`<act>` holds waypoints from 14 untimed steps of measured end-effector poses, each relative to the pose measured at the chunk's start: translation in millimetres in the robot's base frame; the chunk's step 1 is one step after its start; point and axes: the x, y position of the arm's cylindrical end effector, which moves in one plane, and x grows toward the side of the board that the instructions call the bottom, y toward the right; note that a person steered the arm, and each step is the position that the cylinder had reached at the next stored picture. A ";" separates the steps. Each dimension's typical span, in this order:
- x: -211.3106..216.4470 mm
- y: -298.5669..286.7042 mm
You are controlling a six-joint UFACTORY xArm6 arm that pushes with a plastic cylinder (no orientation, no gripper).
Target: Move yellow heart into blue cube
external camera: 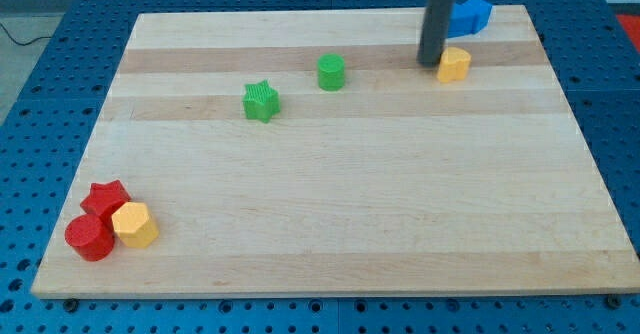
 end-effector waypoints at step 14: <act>4.4 42.9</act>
